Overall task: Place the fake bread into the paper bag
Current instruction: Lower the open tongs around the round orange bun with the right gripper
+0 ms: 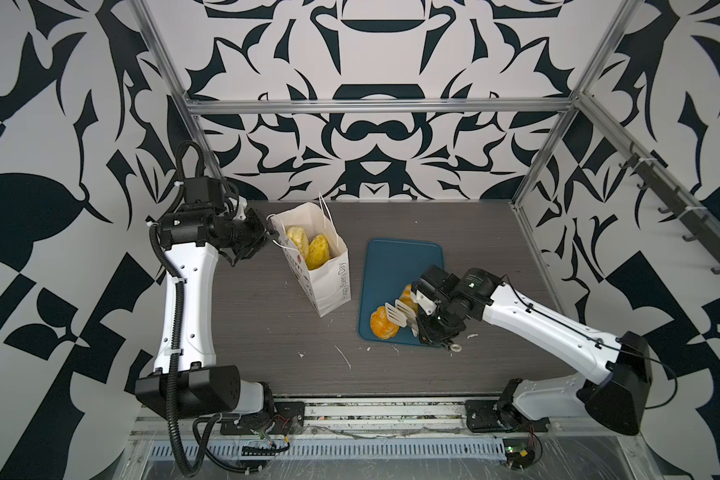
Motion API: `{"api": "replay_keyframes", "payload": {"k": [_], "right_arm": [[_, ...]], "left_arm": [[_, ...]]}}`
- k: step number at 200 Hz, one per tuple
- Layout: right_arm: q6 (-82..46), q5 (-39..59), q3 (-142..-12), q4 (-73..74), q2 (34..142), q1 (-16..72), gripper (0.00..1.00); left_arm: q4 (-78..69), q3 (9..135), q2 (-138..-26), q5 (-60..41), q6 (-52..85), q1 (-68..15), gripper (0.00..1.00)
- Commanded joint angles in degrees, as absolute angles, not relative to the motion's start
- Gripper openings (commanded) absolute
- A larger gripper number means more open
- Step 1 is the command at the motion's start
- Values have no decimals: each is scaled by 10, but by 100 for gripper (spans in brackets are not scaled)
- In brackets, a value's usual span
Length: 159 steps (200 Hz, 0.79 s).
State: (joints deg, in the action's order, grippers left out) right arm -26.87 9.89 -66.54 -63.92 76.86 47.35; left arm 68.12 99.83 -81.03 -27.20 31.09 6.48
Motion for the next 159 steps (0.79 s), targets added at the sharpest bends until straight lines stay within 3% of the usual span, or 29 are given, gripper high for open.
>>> {"api": "replay_keyframes", "payload": {"k": [1,159], "right_arm": [[-270,106,-666,-625,767,475,35],[-247,111,-648,-602,775,449,35]], "left_arm": [[693,998,-814,-279,312,66,0],[695,1016,-826,-279,314,67,0]]}}
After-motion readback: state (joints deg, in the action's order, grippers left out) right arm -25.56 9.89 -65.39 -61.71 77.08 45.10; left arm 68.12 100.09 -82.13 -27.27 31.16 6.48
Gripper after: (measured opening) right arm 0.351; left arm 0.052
